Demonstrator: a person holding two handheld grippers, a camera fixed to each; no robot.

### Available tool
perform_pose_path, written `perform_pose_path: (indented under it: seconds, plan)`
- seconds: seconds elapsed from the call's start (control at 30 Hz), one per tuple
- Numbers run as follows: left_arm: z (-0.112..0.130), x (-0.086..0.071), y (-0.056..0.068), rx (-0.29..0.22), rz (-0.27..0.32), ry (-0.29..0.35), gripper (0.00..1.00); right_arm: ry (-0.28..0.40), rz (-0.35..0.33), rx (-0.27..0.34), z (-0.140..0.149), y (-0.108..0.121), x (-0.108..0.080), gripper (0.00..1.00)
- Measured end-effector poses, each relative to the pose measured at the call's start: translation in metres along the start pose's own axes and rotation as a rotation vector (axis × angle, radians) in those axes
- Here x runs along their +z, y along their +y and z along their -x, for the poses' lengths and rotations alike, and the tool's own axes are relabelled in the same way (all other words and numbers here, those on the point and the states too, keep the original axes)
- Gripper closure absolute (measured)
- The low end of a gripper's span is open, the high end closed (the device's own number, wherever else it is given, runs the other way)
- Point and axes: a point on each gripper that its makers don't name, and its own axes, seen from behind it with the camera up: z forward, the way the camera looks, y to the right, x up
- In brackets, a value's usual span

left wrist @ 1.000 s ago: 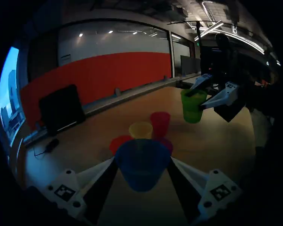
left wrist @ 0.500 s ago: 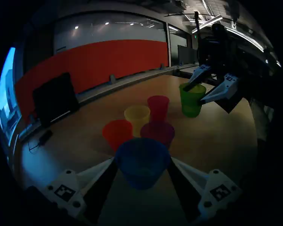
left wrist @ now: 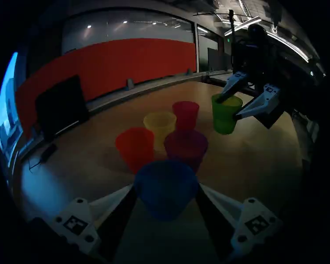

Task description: Pour water

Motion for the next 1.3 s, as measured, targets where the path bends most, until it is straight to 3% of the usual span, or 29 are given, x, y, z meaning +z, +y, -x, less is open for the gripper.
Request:
perform_pose_path:
  seconds: [0.53,0.7,0.8,1.3]
  plan:
    - [0.015,0.007,-0.001,-0.009,0.007,-0.035,0.12,-0.013,0.009,0.003,0.005,0.003,0.004,0.09]
    - [0.019,0.005,-0.002,-0.021,0.004,-0.062,0.05,-0.018,0.015,0.005,0.009,0.005,0.006,0.09]
    - [0.018,0.002,-0.004,-0.031,0.002,-0.061,0.00,-0.023,0.017,0.007,0.012,0.006,0.007,0.09]
    - [0.018,-0.022,0.000,-0.003,-0.017,-0.053,0.00,-0.069,0.022,-0.001,0.039,0.003,0.018,0.09]
